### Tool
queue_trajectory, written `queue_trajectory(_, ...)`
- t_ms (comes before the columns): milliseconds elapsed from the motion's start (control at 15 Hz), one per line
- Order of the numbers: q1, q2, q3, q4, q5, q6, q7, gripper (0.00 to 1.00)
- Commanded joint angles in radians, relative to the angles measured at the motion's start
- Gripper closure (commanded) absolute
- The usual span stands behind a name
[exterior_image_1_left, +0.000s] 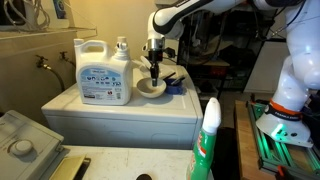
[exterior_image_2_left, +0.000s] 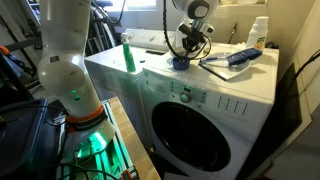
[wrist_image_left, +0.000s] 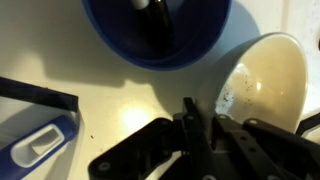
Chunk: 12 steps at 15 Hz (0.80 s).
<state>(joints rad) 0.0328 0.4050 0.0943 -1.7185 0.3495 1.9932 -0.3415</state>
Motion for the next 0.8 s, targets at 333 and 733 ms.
queue_trajectory(333,-0.028,-0.023,0.000,0.029,-0.036,-0.067,0.018,0.28)
queue_trajectory(733,-0.075,-0.118,-0.014,0.016,0.006,-0.038,-0.054,0.07)
